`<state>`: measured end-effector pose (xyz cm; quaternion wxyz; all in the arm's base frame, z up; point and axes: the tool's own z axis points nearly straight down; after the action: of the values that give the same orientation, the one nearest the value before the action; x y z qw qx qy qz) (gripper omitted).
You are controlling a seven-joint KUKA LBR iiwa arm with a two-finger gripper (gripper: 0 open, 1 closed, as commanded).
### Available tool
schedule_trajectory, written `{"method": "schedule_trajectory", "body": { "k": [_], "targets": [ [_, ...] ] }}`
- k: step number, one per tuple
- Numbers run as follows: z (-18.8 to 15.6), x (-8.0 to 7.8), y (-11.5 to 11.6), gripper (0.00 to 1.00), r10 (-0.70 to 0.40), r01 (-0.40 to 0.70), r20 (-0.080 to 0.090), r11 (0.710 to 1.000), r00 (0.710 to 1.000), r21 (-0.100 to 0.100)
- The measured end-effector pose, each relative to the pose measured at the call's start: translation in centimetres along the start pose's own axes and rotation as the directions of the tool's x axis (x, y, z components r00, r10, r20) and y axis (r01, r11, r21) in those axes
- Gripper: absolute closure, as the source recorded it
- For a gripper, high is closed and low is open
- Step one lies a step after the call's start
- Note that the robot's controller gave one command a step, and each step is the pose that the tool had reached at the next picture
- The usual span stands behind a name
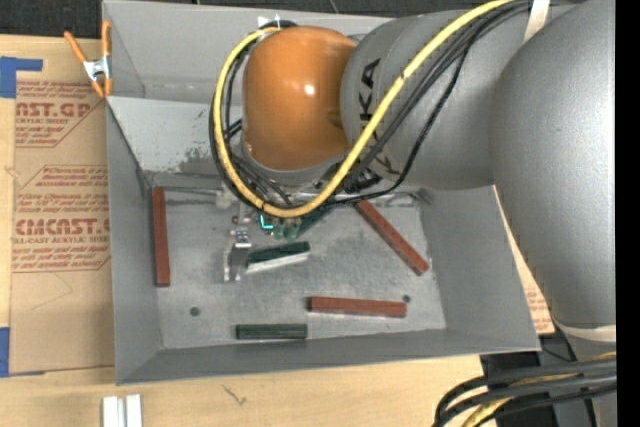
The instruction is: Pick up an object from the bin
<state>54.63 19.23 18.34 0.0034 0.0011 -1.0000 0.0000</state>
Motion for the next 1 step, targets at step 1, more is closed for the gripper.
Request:
{"method": "schedule_trajectory", "body": {
  "k": [1],
  "targets": [
    [-0.45, -0.19, -0.09, 0.00, 0.001, -0.001, 0.007, 1.000, 1.000, -0.001]
  ]
}}
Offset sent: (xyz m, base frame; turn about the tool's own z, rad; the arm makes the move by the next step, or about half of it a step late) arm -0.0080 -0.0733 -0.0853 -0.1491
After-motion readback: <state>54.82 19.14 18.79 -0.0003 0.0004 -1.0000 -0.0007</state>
